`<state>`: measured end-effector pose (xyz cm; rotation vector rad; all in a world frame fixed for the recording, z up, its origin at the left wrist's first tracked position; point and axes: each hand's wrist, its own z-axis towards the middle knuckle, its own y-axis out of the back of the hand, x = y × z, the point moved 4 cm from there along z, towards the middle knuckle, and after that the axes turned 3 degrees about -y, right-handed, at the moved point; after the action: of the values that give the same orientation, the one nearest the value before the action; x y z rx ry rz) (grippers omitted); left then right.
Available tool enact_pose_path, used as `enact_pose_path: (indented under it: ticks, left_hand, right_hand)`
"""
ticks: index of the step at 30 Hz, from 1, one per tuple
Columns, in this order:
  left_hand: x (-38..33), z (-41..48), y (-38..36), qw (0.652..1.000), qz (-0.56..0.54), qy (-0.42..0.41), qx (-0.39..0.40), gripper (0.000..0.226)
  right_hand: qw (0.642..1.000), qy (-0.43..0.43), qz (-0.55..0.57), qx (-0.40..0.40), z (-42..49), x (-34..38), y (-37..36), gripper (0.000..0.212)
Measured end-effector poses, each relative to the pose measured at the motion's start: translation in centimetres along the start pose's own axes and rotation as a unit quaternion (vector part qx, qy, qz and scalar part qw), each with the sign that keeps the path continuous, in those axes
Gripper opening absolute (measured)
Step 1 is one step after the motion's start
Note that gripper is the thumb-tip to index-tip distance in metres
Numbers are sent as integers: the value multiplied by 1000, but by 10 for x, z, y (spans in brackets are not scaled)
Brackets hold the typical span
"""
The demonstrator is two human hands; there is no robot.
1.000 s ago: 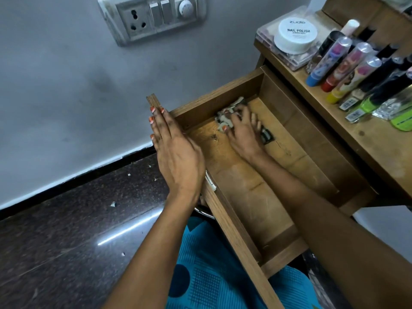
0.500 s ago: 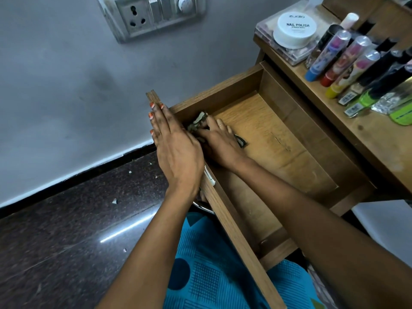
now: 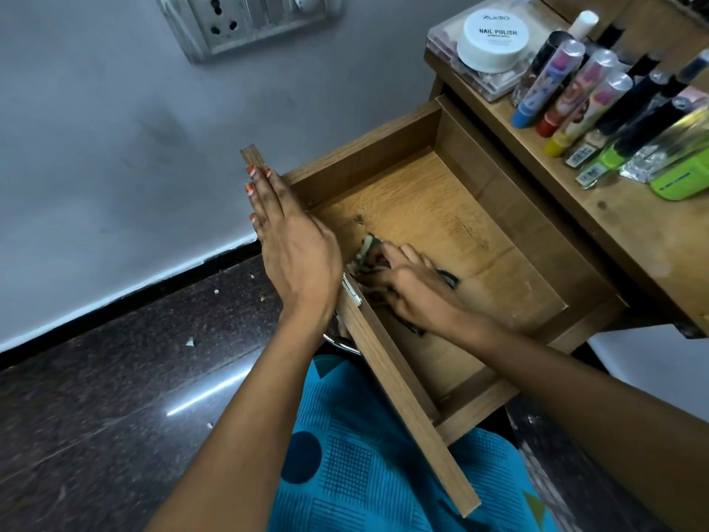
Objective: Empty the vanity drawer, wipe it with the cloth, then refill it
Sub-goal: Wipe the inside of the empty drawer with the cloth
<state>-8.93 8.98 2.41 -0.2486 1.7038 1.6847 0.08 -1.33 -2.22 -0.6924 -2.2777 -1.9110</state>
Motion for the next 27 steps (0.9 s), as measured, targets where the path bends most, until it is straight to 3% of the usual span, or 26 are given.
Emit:
enact_pose_path:
  ticks: [11, 18, 27]
  left_hand:
    - [2, 2, -1, 1000, -4, 3, 5, 57]
    - [1, 0, 1, 1000, 1, 6, 7, 57]
    - [-1, 0, 2, 1000, -5, 7, 10, 59]
  right_hand:
    - [999, -22, 10, -47, 95, 10, 15, 23]
    - [999, 35, -18, 17, 47, 8, 13, 38]
    - [989, 46, -38, 136, -55, 2, 8, 21]
